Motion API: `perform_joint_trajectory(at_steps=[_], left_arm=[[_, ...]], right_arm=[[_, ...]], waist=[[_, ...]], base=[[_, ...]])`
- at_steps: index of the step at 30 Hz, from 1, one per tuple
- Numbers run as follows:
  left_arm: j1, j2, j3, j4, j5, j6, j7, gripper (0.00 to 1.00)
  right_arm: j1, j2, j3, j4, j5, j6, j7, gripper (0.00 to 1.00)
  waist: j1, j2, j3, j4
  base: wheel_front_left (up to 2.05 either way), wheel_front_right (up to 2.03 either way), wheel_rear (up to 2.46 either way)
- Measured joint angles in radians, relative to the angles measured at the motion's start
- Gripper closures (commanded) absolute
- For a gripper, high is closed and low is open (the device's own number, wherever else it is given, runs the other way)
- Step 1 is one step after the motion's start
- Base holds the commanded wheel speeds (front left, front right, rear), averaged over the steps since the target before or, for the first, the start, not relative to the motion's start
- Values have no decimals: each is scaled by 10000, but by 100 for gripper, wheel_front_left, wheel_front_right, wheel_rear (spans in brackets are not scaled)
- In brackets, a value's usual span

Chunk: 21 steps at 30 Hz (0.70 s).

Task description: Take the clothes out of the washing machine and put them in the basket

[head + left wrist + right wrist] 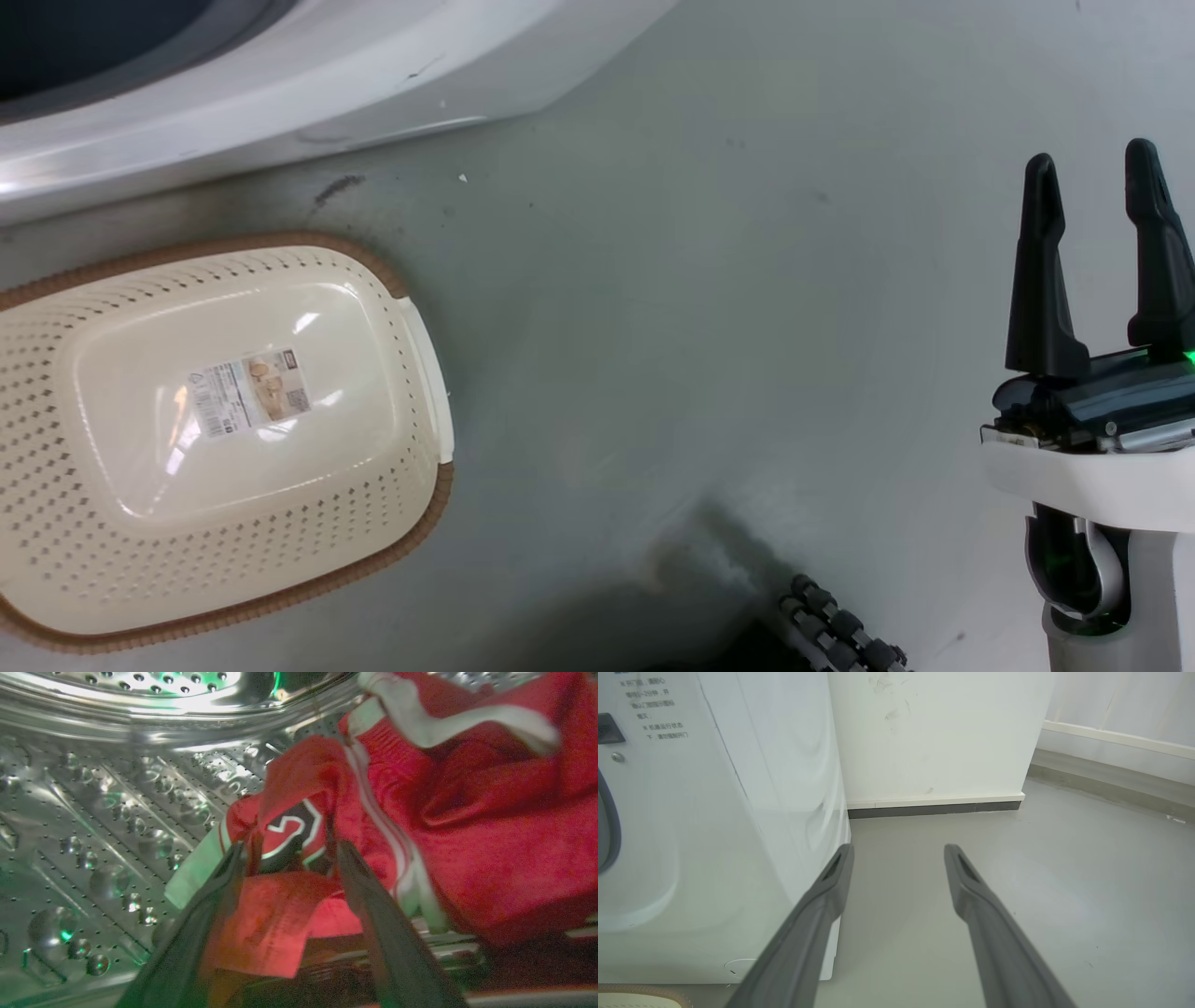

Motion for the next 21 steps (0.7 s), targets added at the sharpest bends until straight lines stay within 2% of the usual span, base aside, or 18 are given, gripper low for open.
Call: perform_joint_trajectory(at_steps=[4,7,15,21], left_arm=[[-1037,546,-531,299,-284,0,1244,0],[-1445,704,-813,458,-456,0,1870,0],[-2028,1101,-1231,662,-401,56,2545,0],[-2505,1112,-1290,669,-433,263,2673,0]], right_arm=[[-99,0,75,-155,278,0,0,0],[-155,2,153,-270,428,0,0,0],[-151,0,274,-462,734,0,0,0],[-153,0,332,-552,815,0,0,0]], waist=[[0,0,459,-213],[0,0,758,-405],[0,0,1340,-874],[-2,0,1708,-980]], base=[[0,0,0],[0,0,0],[0,0,0],[0,0,0]])
